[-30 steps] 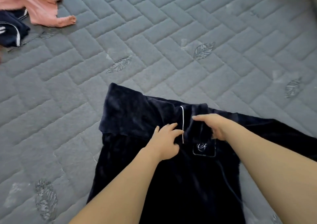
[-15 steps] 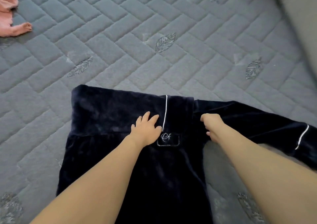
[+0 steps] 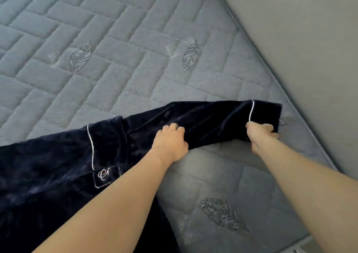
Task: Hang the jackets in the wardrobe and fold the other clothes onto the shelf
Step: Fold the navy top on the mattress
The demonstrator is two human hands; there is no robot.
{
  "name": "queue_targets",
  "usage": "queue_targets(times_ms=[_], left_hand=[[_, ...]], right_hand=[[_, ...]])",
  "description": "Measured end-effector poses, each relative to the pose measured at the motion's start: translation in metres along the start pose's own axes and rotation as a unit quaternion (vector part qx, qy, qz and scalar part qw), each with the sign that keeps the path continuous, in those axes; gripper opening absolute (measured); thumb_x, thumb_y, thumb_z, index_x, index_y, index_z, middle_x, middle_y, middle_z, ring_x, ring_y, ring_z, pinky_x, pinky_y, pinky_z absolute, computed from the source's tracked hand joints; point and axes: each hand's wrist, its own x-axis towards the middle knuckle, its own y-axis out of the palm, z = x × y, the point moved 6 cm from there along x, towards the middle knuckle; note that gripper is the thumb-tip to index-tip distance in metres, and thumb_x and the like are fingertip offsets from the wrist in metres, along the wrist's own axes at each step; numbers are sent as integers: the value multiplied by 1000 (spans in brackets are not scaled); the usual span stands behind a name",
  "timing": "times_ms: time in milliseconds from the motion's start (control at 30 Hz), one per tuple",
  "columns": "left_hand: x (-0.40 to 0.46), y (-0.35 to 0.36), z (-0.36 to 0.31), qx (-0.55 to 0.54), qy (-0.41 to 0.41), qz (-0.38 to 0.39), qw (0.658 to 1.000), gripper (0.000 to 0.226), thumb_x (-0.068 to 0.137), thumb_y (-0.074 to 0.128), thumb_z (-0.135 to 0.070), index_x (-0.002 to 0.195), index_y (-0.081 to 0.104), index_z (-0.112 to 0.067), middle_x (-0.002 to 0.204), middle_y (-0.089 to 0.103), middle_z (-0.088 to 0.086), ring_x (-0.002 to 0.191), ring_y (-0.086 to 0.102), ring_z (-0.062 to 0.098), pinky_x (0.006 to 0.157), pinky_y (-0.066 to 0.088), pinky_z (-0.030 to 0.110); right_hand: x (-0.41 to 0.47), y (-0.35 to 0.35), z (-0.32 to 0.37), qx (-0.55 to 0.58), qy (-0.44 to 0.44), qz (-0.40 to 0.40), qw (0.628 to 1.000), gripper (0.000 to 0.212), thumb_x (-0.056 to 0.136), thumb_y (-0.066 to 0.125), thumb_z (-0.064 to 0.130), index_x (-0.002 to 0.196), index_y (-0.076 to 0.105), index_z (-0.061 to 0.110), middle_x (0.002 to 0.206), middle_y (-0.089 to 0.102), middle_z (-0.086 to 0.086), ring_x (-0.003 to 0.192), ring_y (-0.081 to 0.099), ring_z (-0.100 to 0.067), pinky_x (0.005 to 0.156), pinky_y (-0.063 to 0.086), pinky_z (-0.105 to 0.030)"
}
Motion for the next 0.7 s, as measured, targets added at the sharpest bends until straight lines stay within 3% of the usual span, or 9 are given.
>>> queue_targets(times_ms=[100,200,267,333,400,433,567,633,700], left_hand=[[31,19,-67,-12,26,75,997,58,95,45,-35,150,28,-30,150,32,5,128,39,33,99,42,44],[44,55,-100,75,6,168,983,70,97,44,-42,152,2,-48,162,-1,6,138,21,42,97,41,47],[47,75,-103,144,-13,180,973,74,97,44,-41,150,-8,-51,160,-18,7,140,8,48,93,40,47],[47,84,-101,169,-21,170,971,77,97,44,-38,148,-12,-54,159,-23,7,140,1,49,98,36,49],[47,84,-95,184,-11,174,967,77,99,41,-34,145,-16,-57,159,-26,5,142,-3,47,102,33,49],[47,81,-92,196,0,180,964,76,100,39,-33,144,-17,-58,159,-26,4,144,-3,45,103,32,48],[43,66,-77,170,35,219,960,61,102,33,-36,146,-1,-61,161,-19,-5,146,-1,35,109,31,47],[39,55,-65,42,24,213,976,51,101,35,-34,147,24,-54,162,-1,-9,146,7,29,114,27,47],[37,39,-45,-123,-12,161,979,42,102,37,-27,140,49,-38,151,34,-5,137,32,23,112,33,37]], right_hand=[[43,-35,-20,60,44,2,997,75,86,66,34,146,28,12,148,34,-10,130,39,-34,101,39,-42],[74,-41,-38,93,76,91,989,70,90,65,36,147,34,10,152,38,-9,133,41,-32,108,37,-43],[81,-37,-42,111,81,149,979,66,92,65,33,147,36,10,151,41,-10,134,42,-30,106,37,-43],[84,-35,-43,116,75,168,976,61,90,68,30,142,42,10,140,51,-12,115,54,-29,89,42,-40],[85,-35,-41,118,64,177,975,41,90,67,27,124,53,8,124,59,-13,87,57,-24,76,43,-36],[84,-35,-39,121,58,181,974,29,90,66,24,114,56,10,117,60,-12,83,56,-22,72,45,-36],[71,-38,-20,149,8,178,973,6,87,59,12,88,58,18,96,61,-7,81,58,-20,60,46,-30],[55,-34,-3,166,-39,169,971,12,86,54,9,85,59,19,88,62,-4,74,58,-18,60,47,-28],[32,-22,15,175,-91,170,966,13,86,51,8,81,60,17,78,61,-4,70,56,-19,60,47,-27]])
